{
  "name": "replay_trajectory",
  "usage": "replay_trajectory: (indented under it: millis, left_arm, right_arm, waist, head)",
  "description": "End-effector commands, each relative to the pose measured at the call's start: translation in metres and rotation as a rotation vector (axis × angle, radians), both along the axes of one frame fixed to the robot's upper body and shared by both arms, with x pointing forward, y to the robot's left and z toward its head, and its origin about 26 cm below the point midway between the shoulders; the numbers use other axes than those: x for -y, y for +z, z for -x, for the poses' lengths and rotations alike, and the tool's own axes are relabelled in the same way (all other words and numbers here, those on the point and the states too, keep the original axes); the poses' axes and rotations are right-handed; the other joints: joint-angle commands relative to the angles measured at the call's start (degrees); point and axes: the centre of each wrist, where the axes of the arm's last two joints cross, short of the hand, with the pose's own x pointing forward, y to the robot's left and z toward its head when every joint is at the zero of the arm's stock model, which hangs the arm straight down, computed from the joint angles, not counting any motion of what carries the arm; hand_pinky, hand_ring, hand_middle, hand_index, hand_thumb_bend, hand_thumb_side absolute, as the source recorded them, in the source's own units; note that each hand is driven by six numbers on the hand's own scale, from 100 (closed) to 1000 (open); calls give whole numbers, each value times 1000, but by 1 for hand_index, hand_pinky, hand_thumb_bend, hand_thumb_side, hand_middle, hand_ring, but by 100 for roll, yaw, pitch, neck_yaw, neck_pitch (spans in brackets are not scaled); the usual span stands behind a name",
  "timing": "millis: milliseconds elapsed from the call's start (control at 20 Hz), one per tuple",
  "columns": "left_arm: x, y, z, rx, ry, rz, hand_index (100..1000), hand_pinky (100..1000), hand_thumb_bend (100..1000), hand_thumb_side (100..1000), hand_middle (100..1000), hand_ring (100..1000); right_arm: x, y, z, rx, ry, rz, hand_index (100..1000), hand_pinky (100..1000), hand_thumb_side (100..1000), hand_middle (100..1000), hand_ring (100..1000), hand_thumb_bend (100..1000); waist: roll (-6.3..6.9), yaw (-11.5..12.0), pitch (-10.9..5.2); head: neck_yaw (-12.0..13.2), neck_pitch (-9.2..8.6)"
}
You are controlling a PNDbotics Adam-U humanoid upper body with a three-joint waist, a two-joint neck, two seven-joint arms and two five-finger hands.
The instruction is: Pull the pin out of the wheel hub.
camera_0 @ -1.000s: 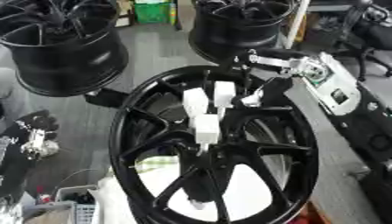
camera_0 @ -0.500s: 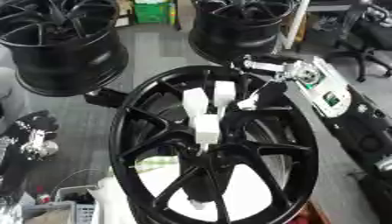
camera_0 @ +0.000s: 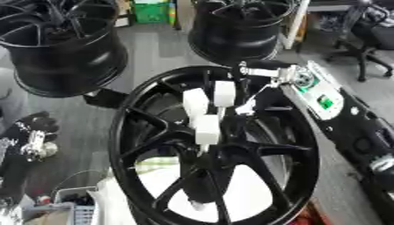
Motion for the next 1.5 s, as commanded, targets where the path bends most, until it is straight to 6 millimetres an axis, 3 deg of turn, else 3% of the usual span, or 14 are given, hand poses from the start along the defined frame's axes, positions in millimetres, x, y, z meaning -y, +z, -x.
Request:
replay_trajectory:
  millis: [50,750,850,900,1100,1500]
  left_arm:
    - [0,5,-1,16,-10,-3,790,759,160,598,668,730]
    - [0,5,-1,17,-12,-4,790,759,160,598,668,729]
    - [1,5,-1,17,-13,-3,791,759,160,598,668,729]
    - [1,5,-1,17,-14,-3,791,759,160,598,668,729]
    - [1,5,-1,17,-14,-3,791,759,160,597,668,729]
    - [1,5,-1,17,-13,-2,791,760,160,598,668,729]
  right_arm:
    - [1,12,-3,48,-3,-6,690,610,371,596,417,379]
    - [-5,22,1,115,-15,-134,684,591,438,577,396,364]
    - [-5,23,2,118,-19,-155,668,583,433,566,388,351]
    - [-5,24,2,121,-22,-167,627,568,440,537,372,282]
    - [-5,27,2,141,-40,-250,560,538,388,484,338,244]
    - [-3,46,8,191,-57,-419,534,518,369,461,318,230]
  waist:
    - [9,4,-63]
    - [-1,10,-68]
    - [-3,11,-69]
    - [-3,11,-70]
    - [-5,13,-72]
    - [-14,8,-81]
  head:
    - [-16,28]
    - [-23,28]
    - [-22,28]
    - [-22,28]
    - [-26,28]
    - [-23,28]
